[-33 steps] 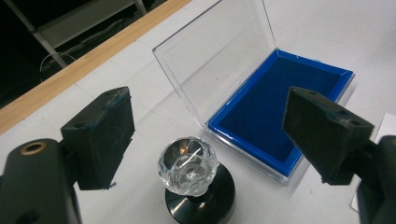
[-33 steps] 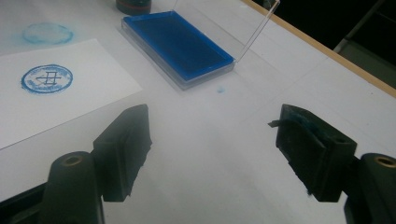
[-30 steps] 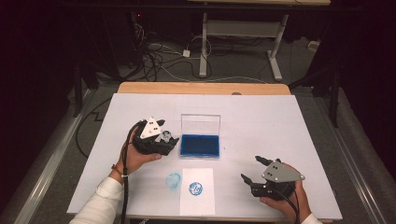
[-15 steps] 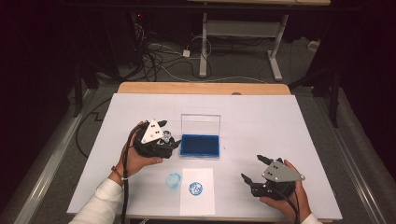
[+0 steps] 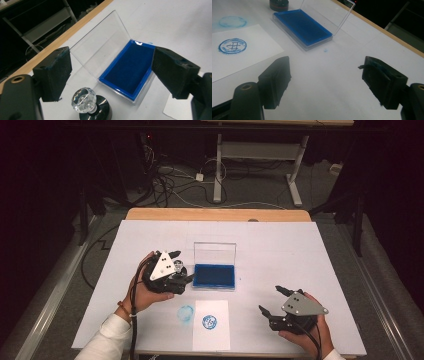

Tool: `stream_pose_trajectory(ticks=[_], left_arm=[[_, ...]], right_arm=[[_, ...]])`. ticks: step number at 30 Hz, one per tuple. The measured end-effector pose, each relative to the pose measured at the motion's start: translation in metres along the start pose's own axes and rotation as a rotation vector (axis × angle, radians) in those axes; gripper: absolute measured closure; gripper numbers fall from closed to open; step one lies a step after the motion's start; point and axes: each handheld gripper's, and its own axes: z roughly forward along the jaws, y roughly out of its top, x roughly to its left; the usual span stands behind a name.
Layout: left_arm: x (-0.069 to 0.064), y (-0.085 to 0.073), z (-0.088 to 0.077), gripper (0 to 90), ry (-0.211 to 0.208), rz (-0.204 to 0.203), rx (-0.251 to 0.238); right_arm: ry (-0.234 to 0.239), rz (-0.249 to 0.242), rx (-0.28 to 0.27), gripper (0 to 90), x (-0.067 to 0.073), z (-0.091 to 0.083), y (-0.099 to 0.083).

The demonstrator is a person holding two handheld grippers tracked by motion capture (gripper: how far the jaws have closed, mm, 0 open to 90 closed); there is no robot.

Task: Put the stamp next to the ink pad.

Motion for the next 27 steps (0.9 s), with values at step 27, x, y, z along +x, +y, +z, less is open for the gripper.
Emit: stream_pose_trajectory(ticks=[27], left_arm=[[-0.024, 0.005, -0.024, 16.5, -0.006, 0.076, -0.042]], right_arm=[[-0.005, 0.002, -0.024, 22.5, 0.003, -0.005, 0.004]])
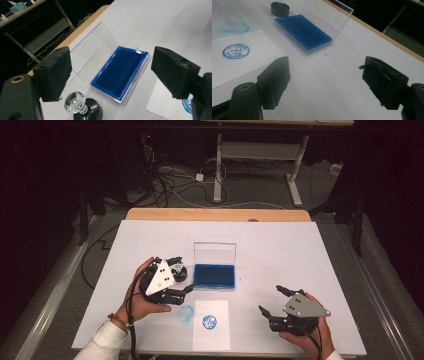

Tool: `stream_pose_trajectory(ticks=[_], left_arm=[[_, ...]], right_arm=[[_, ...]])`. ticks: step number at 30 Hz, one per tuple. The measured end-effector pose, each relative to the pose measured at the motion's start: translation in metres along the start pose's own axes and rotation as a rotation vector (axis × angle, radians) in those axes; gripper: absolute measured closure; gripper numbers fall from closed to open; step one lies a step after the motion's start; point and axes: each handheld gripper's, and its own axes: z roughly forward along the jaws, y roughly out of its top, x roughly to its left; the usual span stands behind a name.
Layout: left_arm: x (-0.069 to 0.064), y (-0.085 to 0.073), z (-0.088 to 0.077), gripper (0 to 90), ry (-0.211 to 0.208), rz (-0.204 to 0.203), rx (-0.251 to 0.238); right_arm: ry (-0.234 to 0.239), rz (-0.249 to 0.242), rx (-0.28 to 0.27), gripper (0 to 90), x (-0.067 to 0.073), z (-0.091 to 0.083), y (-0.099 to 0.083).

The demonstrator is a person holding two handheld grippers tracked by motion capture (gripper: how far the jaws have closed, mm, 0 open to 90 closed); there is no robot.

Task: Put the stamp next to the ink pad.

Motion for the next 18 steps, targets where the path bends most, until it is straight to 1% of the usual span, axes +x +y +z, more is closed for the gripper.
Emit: stream_pose_trajectory(ticks=[7, 9, 11, 13, 15, 16, 18], left_arm=[[-0.007, -0.001, -0.007, 16.4, 0.004, 0.026, 0.013], [-0.009, -0.002, -0.009, 16.4, 0.005, 0.031, 0.006], [-0.010, -0.003, -0.012, 16.4, 0.014, 0.035, 0.000], [-0.011, -0.005, -0.014, 16.4, 0.013, 0.038, 0.000], [-0.012, -0.007, -0.016, 16.4, 0.025, 0.040, 0.005], [-0.013, -0.008, -0.017, 16.4, 0.020, 0.042, 0.005], [-0.014, -0.009, -0.018, 16.4, 0.028, 0.047, 0.010]], right_arm=[[-0.002, -0.005, -0.011, 22.5, 0.002, -0.002, 0.002], [0.001, -0.005, -0.012, 22.4, 0.003, -0.002, 0.002], [0.001, -0.010, -0.010, 22.4, 0.003, -0.002, 0.002], [0.001, -0.010, -0.011, 22.4, 0.003, -0.002, 0.002], [0.001, -0.007, -0.013, 22.4, 0.003, -0.002, 0.003], [0.001, -0.009, -0.013, 22.5, 0.004, -0.002, 0.003], [0.000, -0.011, -0.013, 22.4, 0.004, -0.002, 0.003]])
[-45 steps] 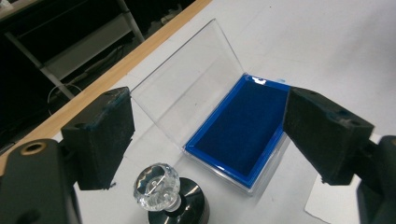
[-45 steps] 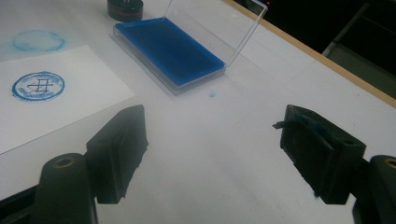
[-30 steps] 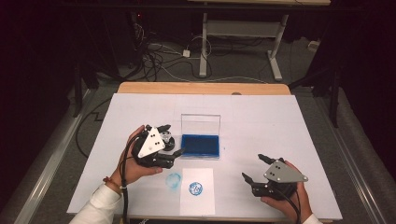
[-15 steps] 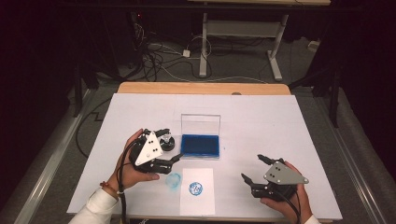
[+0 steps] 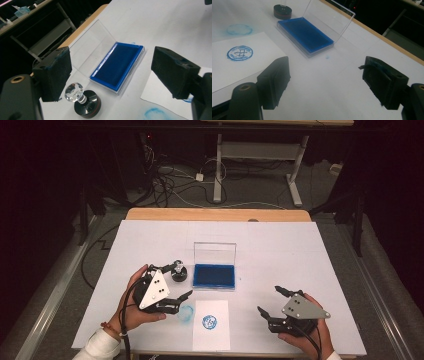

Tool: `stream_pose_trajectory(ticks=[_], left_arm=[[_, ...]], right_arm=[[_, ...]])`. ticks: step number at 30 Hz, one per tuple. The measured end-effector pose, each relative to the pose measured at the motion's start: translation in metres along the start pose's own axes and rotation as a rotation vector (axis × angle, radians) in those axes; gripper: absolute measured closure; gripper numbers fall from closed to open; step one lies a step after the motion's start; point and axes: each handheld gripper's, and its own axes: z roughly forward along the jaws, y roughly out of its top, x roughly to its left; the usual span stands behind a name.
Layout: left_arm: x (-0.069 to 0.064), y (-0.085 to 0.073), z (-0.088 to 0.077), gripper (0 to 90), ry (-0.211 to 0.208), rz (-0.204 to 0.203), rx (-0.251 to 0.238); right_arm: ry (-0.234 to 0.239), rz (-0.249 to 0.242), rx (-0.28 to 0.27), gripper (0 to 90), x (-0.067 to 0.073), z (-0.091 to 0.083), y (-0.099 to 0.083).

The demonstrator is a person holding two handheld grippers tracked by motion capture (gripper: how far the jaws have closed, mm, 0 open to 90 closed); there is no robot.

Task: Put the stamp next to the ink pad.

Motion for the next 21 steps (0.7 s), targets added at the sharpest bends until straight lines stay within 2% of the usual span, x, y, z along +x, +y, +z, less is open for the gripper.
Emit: stream_pose_trajectory(ticks=[10, 15, 21], left_arm=[[-0.003, -0.009, -0.008, 16.4, -0.001, -0.003, 0.019], [-0.005, -0.014, -0.014, 16.4, 0.029, 0.007, 0.019], [-0.004, -0.023, -0.020, 16.4, 0.060, -0.020, 0.019]], right_arm=[[0.007, -0.003, -0.002, 22.4, 0.002, -0.001, 0.002], [0.001, -0.003, -0.012, 22.4, 0.002, -0.003, 0.002], [-0.002, -0.009, -0.010, 22.1, 0.003, -0.004, 0.003]])
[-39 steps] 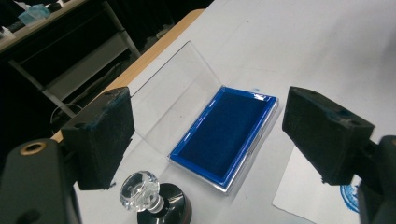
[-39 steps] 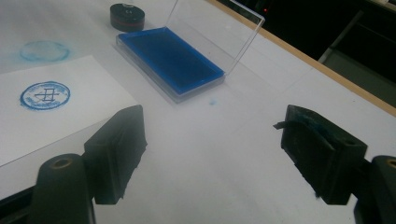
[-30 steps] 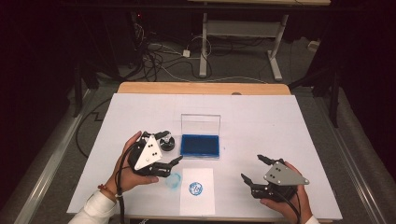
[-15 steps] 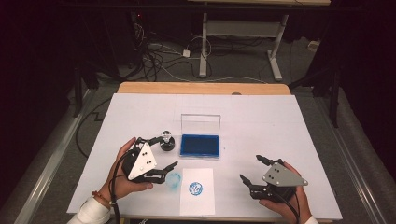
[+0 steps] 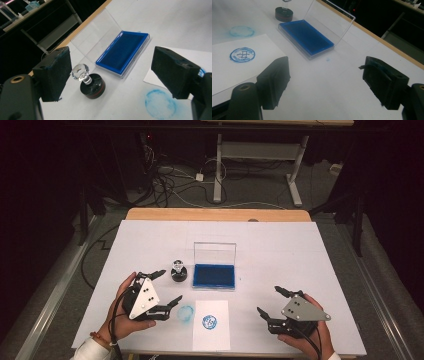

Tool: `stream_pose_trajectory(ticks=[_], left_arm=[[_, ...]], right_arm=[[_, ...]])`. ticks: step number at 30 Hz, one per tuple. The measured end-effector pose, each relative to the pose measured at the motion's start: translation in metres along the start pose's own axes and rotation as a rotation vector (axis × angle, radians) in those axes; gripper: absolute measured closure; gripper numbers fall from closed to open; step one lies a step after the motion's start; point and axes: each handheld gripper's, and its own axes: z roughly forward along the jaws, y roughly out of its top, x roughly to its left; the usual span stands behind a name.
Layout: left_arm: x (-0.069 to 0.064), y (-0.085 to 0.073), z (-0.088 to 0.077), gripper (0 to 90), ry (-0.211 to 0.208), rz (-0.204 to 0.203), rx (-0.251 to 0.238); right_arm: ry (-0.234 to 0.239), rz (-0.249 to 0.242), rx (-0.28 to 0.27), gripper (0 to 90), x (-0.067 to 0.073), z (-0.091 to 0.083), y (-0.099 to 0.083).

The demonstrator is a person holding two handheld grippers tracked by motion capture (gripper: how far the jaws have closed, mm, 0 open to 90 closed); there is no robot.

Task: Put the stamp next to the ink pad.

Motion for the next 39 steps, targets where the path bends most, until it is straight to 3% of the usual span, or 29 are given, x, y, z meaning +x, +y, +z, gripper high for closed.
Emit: stream_pose_trajectory(ticks=[11, 20, 21, 23, 28, 34, 39], left_arm=[[0.003, -0.015, -0.012, 16.4, 0.036, -0.006, 0.008], [0.004, -0.040, -0.007, 16.4, 0.075, -0.024, 0.039], [0.003, -0.042, -0.007, 16.4, 0.078, -0.027, 0.048], [0.005, -0.046, -0.006, 16.4, 0.053, -0.075, 0.040], [0.001, -0.054, -0.001, 16.4, 0.061, -0.061, 0.080], [-0.002, -0.073, 0.004, 16.4, 0.051, -0.069, 0.165], [-0.005, -0.081, 0.002, 16.4, 0.042, -0.105, 0.185]], right_arm=[[-0.021, -0.001, 0.002, 22.1, -0.001, 0.000, 0.000], [-0.027, 0.015, 0.008, 22.1, -0.007, 0.002, -0.004], [-0.029, 0.020, 0.010, 22.1, -0.008, 0.002, -0.005], [-0.030, 0.021, 0.013, 22.1, -0.008, 0.002, -0.006], [-0.037, 0.033, 0.020, 22.2, -0.010, 0.003, -0.009], [-0.042, 0.046, 0.023, 21.8, -0.011, 0.004, -0.012], [-0.048, 0.054, 0.031, 18.7, -0.009, 0.004, -0.016]])
